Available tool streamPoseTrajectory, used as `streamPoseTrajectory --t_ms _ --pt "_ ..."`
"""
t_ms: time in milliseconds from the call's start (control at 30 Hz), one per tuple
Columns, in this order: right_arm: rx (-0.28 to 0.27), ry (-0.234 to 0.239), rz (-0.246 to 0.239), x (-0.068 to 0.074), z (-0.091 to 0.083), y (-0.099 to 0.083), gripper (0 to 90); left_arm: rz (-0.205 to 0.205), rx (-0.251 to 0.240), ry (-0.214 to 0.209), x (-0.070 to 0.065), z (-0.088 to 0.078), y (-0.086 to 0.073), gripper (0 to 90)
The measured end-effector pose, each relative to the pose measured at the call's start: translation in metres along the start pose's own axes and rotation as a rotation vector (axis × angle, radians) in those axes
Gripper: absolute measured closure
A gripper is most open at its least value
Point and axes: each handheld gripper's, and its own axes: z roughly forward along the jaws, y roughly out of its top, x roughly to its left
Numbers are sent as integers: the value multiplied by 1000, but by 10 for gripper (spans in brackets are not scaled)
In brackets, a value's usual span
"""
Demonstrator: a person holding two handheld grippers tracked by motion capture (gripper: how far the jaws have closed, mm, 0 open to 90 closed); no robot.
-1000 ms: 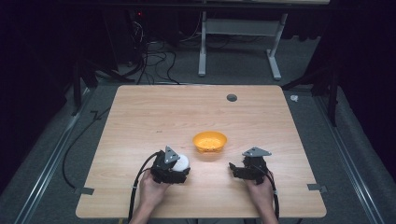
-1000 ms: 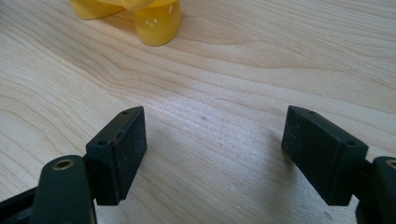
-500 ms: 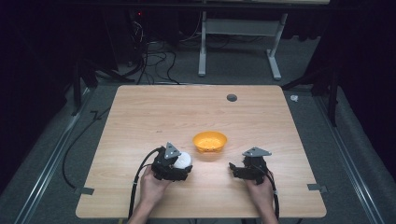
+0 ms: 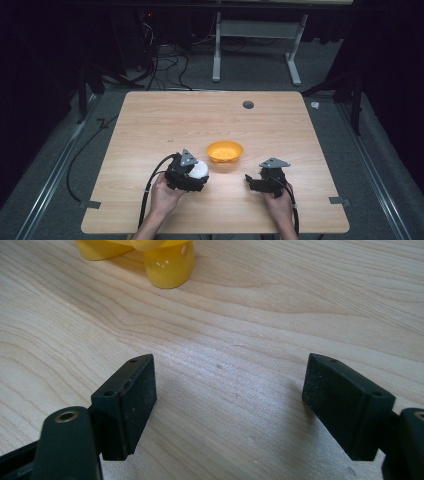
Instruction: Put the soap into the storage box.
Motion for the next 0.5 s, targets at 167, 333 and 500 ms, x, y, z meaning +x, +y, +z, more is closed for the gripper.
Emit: streamPoseTrajectory --t_ms 167,333,500 --pt "1 1 -1 0 0 0 225 10 -4 -4 -2 -4 12 234" --pt "0 6 5 0 0 0 223 21 -11 -9 -4 -4 21 234" --pt "-1 8 5 -1 0 0 222 19 -16 -21 -5 0 26 233"
